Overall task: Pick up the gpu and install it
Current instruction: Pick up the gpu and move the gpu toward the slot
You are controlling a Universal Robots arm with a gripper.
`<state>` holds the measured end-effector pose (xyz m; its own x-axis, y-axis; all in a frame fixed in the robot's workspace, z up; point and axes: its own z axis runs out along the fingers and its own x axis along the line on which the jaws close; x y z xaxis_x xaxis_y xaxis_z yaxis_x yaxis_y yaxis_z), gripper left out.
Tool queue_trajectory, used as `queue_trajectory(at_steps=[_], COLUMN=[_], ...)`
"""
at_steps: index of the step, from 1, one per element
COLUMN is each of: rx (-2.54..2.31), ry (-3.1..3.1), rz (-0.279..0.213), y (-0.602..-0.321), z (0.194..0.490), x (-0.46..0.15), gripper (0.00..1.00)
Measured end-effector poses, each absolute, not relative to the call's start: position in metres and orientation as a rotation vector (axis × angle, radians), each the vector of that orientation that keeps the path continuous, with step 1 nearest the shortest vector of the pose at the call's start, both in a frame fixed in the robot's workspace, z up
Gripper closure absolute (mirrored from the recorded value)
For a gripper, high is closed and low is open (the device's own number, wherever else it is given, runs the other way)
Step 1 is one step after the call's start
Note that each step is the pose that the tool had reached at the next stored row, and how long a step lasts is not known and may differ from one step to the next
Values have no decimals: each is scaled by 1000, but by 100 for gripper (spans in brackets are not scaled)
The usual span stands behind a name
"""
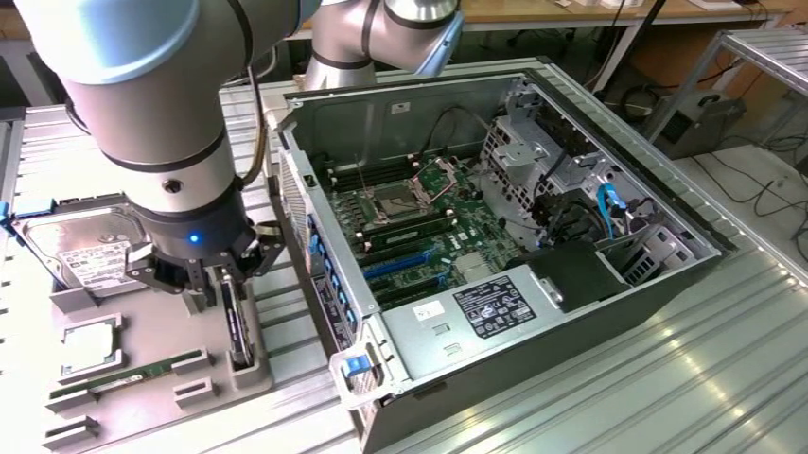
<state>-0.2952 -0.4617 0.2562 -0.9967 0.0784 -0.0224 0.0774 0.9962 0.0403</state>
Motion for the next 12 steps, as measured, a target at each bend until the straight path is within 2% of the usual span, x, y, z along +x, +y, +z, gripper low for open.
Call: queue_trajectory(at_steps=[12], rx=[121], ry=[3115], rz=[61], y=[-462], z=[244], x=[-295], gripper=[64])
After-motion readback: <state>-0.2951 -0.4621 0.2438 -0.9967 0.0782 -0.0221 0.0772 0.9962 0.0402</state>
